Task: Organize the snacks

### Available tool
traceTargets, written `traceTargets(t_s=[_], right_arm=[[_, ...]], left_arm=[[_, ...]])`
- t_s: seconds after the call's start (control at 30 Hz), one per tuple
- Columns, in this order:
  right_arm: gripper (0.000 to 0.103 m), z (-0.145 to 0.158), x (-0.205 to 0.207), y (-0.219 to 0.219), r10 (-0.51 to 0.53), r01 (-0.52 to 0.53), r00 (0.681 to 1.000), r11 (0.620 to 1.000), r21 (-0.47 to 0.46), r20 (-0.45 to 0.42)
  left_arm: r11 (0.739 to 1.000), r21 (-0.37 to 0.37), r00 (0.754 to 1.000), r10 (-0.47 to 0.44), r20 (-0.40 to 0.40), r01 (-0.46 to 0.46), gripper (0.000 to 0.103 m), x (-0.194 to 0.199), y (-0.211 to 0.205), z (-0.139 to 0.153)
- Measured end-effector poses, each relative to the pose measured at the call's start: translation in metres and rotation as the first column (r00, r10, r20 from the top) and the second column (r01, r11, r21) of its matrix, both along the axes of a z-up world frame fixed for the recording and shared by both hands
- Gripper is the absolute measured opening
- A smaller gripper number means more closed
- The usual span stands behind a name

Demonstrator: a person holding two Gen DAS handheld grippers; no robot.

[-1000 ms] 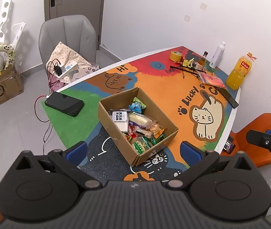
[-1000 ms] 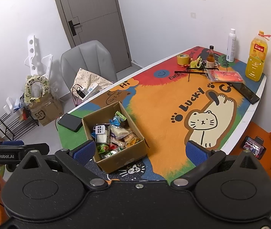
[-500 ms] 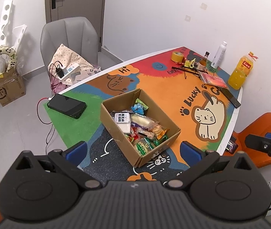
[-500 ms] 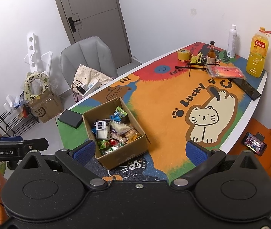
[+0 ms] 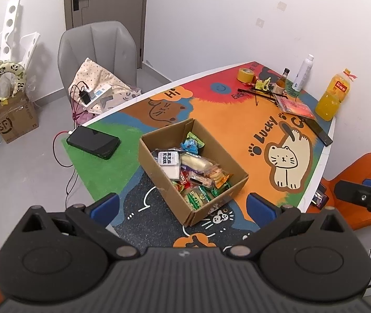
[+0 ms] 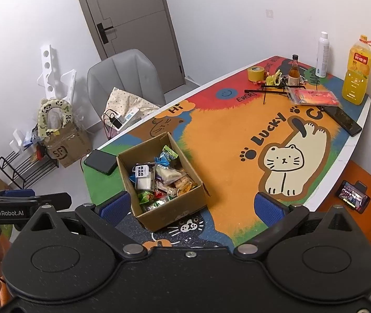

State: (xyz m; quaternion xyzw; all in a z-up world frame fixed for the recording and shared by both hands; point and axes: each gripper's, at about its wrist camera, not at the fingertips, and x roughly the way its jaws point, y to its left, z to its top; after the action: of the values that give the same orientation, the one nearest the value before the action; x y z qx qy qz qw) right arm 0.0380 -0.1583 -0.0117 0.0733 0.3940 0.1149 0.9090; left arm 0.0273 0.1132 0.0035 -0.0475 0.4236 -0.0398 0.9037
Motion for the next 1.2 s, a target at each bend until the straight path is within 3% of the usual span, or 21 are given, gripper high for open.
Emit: traceTargets(t_s=[1.2], right_arm=[[0.103,-0.002,0.0,-0.002,-0.038,0.038,0.999,0.999,-0.012,-0.021]], left_arm=[[0.998,0.008,0.998,-0.063,-0.007,0.063,0.103,0.008,-0.01,-0.002]])
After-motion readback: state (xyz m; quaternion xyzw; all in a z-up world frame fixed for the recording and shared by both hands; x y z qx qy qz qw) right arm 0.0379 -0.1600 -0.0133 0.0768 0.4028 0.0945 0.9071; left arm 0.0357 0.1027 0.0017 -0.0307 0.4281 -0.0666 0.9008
